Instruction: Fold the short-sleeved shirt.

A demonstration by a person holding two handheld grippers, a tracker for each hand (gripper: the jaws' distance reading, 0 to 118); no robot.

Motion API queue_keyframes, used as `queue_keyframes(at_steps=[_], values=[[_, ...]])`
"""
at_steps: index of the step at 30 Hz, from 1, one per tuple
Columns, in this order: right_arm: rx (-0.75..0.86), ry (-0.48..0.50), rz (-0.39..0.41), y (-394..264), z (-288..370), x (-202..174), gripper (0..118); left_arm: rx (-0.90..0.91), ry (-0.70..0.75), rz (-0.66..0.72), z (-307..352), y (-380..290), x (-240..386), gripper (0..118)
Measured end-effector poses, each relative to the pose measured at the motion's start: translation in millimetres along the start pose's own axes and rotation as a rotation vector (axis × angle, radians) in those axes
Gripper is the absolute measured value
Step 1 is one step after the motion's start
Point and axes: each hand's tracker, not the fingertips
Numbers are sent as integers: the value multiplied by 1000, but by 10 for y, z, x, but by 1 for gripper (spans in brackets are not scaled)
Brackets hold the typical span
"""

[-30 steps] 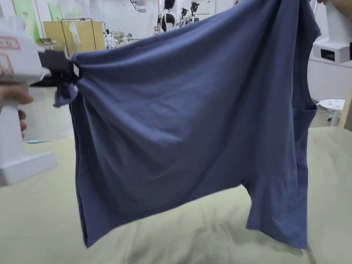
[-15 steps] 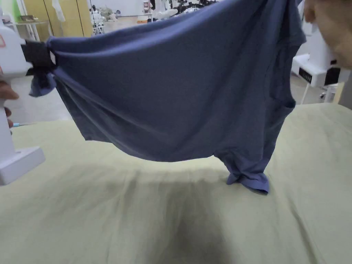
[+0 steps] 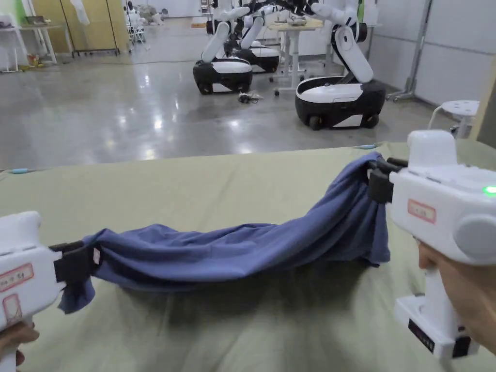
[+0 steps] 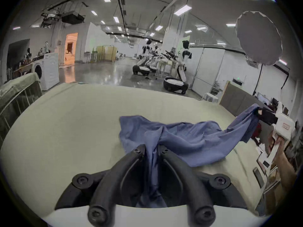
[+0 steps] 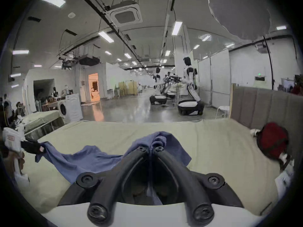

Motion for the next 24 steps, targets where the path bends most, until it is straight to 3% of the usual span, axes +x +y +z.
queue_keyframes(at_steps=[4,11,16,24], values=[[3,25,-60,-258,686,100,7,-23,-42,3,442,-260,-17,13],[-71,40,-50,-638,1944,88,7,-47,-25,47,1308,-877,-60,13],[-185,84,-45,-989,2630,-24,7,-144,-19,-28,1832,-1380,-23,13],[-367,100,-33,-1582,3128,15,7,-227,-1,-26,2220,-1909,-134,13]])
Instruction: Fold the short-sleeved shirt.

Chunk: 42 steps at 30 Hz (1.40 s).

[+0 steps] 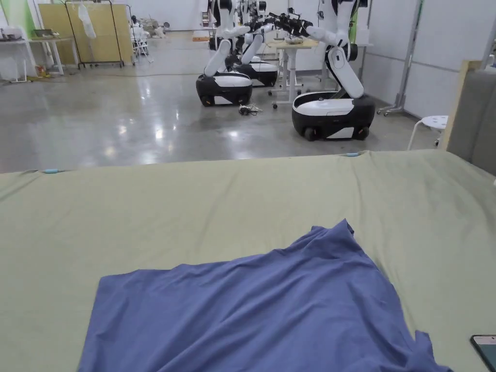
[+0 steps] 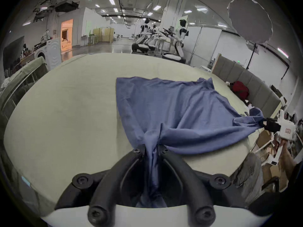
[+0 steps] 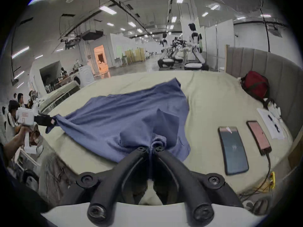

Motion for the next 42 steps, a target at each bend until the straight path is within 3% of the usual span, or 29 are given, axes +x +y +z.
queue_keyframes(at_steps=[6,8,11,15,19,22,24,25,26,27,28,29,33,37,41,42], values=[[-61,9,8,-263,-24,90,7,-44,67,-56,-156,-198,-27,13],[-148,-9,19,-328,-124,117,7,-88,69,-75,-242,-278,4,13],[-236,-16,-26,-418,-232,157,8,-114,73,-80,-280,-405,36,13],[-209,8,-35,-435,-147,187,7,-89,52,-41,-65,-369,-29,13],[-214,35,-145,-487,-213,316,8,-100,52,-69,-106,-400,-64,13],[-229,30,-166,-543,-234,335,8,-112,50,-63,-149,-482,-66,13],[-223,29,-163,-554,-195,303,17,-105,34,-52,-126,-499,-90,13],[-223,32,-150,-546,-183,289,29,-97,30,-54,-114,-512,-107,17],[-227,31,-138,-544,-174,284,46,-88,21,-54,-101,-522,-107,30],[-228,17,-126,-545,-153,273,70,-88,17,-50,-100,-540,-120,63],[-229,-13,-108,-550,-122,270,79,-92,22,-47,-94,-561,-129,94],[-228,-36,-84,-547,-87,263,79,-94,21,-36,-74,-588,-140,117],[8,-204,27,-447,257,153,79,15,46,24,187,-657,-140,116],[289,-240,117,-106,647,-43,80,162,49,91,575,-452,-86,117],[464,-181,64,274,847,-203,84,345,53,43,967,-159,71,111],[481,-158,54,350,867,-236,81,388,61,11,1055,-91,152,96]])
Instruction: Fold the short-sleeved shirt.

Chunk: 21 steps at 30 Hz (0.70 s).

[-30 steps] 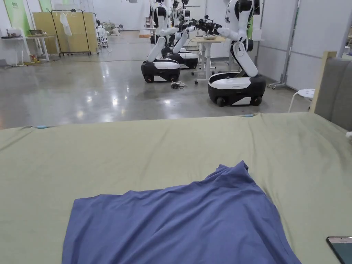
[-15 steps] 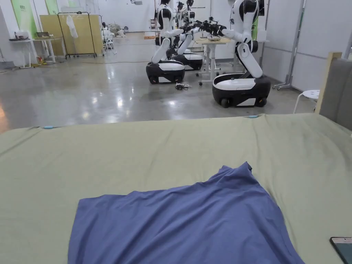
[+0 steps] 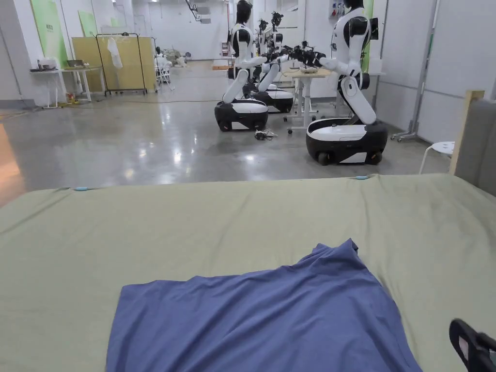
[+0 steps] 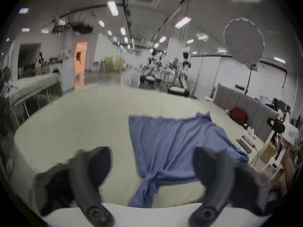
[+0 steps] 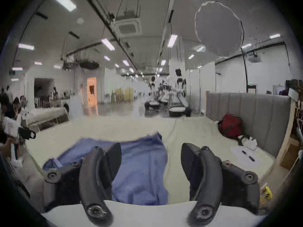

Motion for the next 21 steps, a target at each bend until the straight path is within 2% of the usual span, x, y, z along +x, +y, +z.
queue_keyframes(at_steps=[1,2,3,4,5,6,7,12,16,17,18,21], values=[[17,-3,-16,61,-15,-39,66,30,9,-26,64,73,58,71],[34,16,-17,99,-48,-63,35,51,25,-60,97,145,112,32],[33,-3,-6,137,-92,-112,2,35,60,-68,104,218,158,0],[23,-20,8,184,-131,-159,2,-17,68,-60,81,256,205,0],[25,-12,5,219,-135,-171,2,19,69,-41,103,287,224,0],[14,36,4,241,-165,-194,2,37,49,-34,132,306,241,0],[19,23,5,252,-168,-240,2,90,55,-53,165,312,304,0],[17,14,28,227,-220,-394,2,128,184,-246,111,291,451,0],[-10,-8,72,182,-282,-518,2,141,170,-174,-22,267,476,1],[-12,-6,76,171,-277,-538,2,137,175,-180,-59,253,481,8],[-19,2,73,155,-282,-546,2,128,192,-181,-98,229,489,25],[-38,37,93,103,-244,-576,2,62,159,-179,-156,126,434,55]])
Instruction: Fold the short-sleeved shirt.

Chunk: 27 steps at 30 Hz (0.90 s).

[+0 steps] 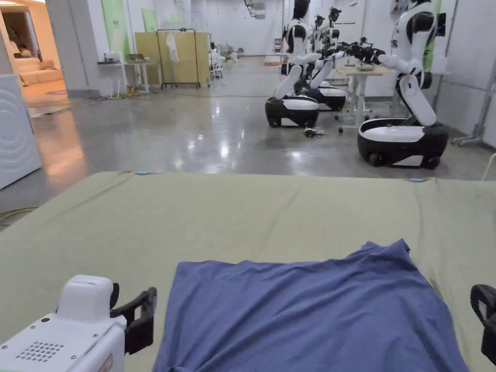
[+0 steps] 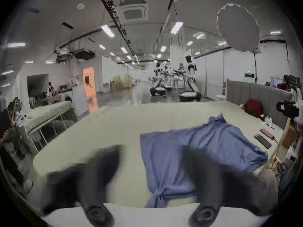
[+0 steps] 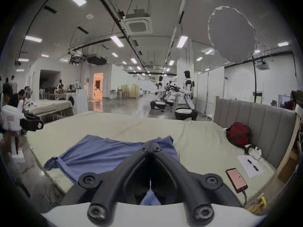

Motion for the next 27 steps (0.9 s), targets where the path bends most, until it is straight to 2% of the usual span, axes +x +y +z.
queue_keyframes(at_steps=[1,2,3,5,8,10,14,16,17,19,20,21,23,26,27], values=[[-15,6,37,-21,7,-18,2,-47,-34,5,-42,-63,-36,93],[-28,2,53,-40,6,-34,2,-105,-45,36,-92,-142,-70,118],[-40,9,66,-63,3,-44,2,-105,-79,91,-91,-165,-128,117],[-60,18,68,-115,-3,-48,3,-179,-69,94,-189,-307,-224,118],[-89,44,48,-183,-29,-44,3,-338,-28,-15,-335,-786,-236,118],[-114,46,43,-227,-58,-29,3,-413,-35,-17,-452,-949,-257,117],[-149,54,-13,-276,-92,28,3,-455,-44,-8,-625,-1172,-173,99],[-163,52,-18,-294,-96,62,3,-484,-39,-77,-665,-1221,-56,83],[-170,49,-18,-309,-82,88,3,-483,-80,-91,-680,-1219,-20,74],[-186,28,-14,-340,-71,137,3,-511,-90,-83,-668,-1202,27,39],[-194,23,-16,-354,-68,163,3,-511,-127,-60,-633,-1159,45,17],[-201,18,-17,-380,-47,197,3,-487,-122,-64,-585,-1117,59,12],[-221,9,-16,-445,-33,257,3,-467,-130,-66,-596,-1130,47,12],[-307,13,17,-591,-29,357,5,-505,-154,4,-598,-1142,20,12],[-334,25,48,-673,-29,391,24,-497,-163,24,-622,-1172,-30,12]])
